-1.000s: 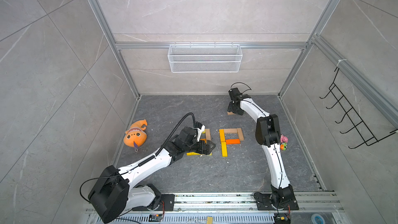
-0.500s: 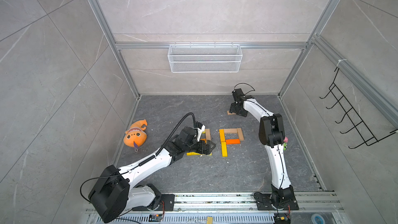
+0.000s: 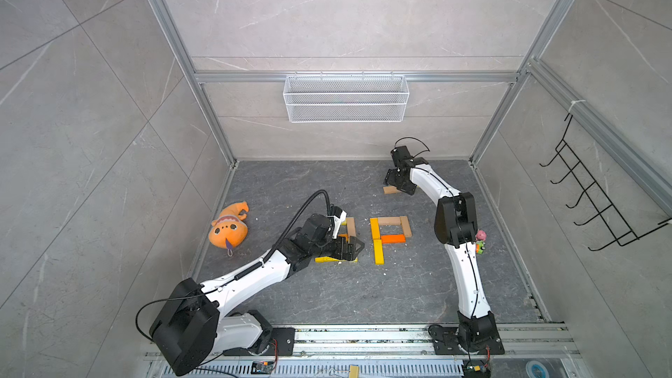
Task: Assemble the number 8 with building blocks
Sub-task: Pick up the building block from the center of the board.
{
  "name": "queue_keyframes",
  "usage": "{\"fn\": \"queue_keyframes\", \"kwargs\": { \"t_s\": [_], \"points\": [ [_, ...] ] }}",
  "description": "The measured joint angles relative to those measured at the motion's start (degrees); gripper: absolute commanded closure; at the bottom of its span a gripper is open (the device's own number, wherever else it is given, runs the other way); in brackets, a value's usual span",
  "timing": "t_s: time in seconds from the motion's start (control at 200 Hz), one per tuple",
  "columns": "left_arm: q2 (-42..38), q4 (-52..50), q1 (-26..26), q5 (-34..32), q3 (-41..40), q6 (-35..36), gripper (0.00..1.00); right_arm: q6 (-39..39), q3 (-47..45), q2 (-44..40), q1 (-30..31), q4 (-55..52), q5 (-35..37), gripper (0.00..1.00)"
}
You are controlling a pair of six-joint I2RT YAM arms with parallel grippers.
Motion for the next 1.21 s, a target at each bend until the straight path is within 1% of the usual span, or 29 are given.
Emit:
{"fn": "queue_keyframes", "kwargs": {
  "t_s": [0.21, 0.335, 0.429, 0.534, 0.659, 0.739, 0.824, 0.889, 0.974, 1.074, 1.208],
  "points": [
    [0.0, 0.0, 0.0, -0.04, 0.0, 0.0, 0.01, 0.13, 6.82, 5.07, 0.81, -3.37, 1.79, 0.14],
    [0.0, 0.0, 0.0, -0.04, 0.0, 0.02, 0.0, 0.09, 7.28, 5.46, 1.51, -3.98, 2.82, 0.15],
    [-0.02, 0.0, 0.0, -0.07, 0.0, 0.0, 0.01, -0.09, 6.56, 5.38, 1.84, -3.56, 3.74, 0.2],
    [-0.02, 0.0, 0.0, -0.09, 0.0, 0.0, 0.01, -1.01, 2.16, 3.1, 1.99, -1.11, 4.72, 0.25],
    [-0.02, 0.02, 0.0, -0.07, 0.0, 0.0, 0.01, -2.16, -5.29, -0.92, 1.9, 1.73, 4.7, 0.37],
    [-0.02, 0.04, 0.0, -0.07, 0.0, 0.0, 0.01, -3.23, -10.47, -3.78, 1.57, 4.0, 4.04, 0.47],
    [-0.02, 0.07, 0.0, -0.04, 0.0, 0.0, 0.01, -4.2, -15.74, -6.75, 0.94, 6.51, 3.13, 0.52],
    [-0.02, 0.09, 0.0, -0.04, 0.0, 0.0, 0.01, -4.92, -18.73, -8.52, 0.31, 7.82, 2.08, 0.57],
    [-0.02, 0.15, 0.0, -0.04, 0.0, 0.0, 0.01, -6.14, -20.74, -9.66, -0.52, 9.27, 0.61, 0.63],
    [-0.02, 0.33, 0.0, -0.02, 0.0, -0.11, 0.01, -7.43, -20.96, -9.79, -1.11, 10.1, -0.31, 0.68],
    [-0.04, 0.37, 0.0, -0.02, 0.0, -0.17, 0.01, -9.27, -20.85, -9.79, -1.2, 10.73, -1.36, 0.72]
  ]
}}
